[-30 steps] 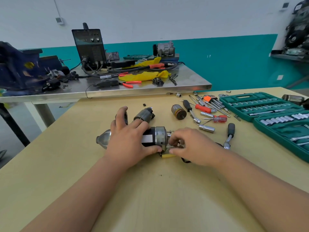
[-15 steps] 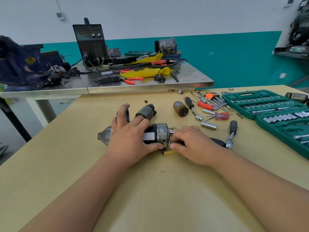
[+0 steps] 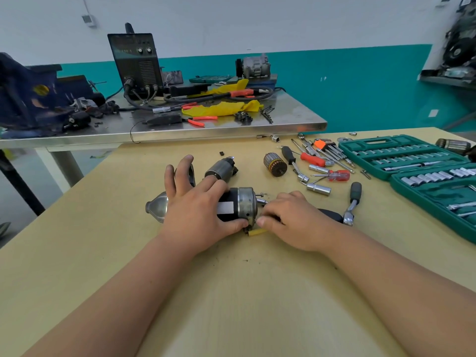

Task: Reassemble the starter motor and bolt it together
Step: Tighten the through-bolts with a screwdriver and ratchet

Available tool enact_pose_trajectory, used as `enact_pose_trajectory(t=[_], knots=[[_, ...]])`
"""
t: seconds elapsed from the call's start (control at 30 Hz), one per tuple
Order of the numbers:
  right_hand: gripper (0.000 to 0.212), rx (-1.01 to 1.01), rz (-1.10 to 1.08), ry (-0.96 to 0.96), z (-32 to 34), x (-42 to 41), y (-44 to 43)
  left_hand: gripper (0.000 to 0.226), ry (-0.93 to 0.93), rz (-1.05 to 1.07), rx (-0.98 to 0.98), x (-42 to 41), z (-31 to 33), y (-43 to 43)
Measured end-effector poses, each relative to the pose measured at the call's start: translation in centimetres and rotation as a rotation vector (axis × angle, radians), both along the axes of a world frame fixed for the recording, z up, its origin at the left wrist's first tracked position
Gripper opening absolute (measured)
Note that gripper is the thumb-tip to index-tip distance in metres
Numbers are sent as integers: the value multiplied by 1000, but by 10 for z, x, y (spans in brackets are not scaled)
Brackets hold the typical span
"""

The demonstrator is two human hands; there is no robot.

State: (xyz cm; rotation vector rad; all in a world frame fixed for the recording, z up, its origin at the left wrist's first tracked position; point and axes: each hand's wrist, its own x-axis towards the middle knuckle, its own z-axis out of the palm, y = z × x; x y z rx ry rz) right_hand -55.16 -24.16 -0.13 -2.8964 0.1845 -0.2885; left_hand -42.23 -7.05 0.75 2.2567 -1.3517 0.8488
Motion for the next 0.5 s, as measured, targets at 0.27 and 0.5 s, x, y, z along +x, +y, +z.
enact_pose_trajectory(t=[0.27, 0.5], knots=[[29, 1, -2, -31, -2, -2, 2, 62, 7, -18, 9, -1, 0, 3], [12, 34, -6, -97, -3, -4, 5, 65, -10, -11, -15, 0, -1, 2]])
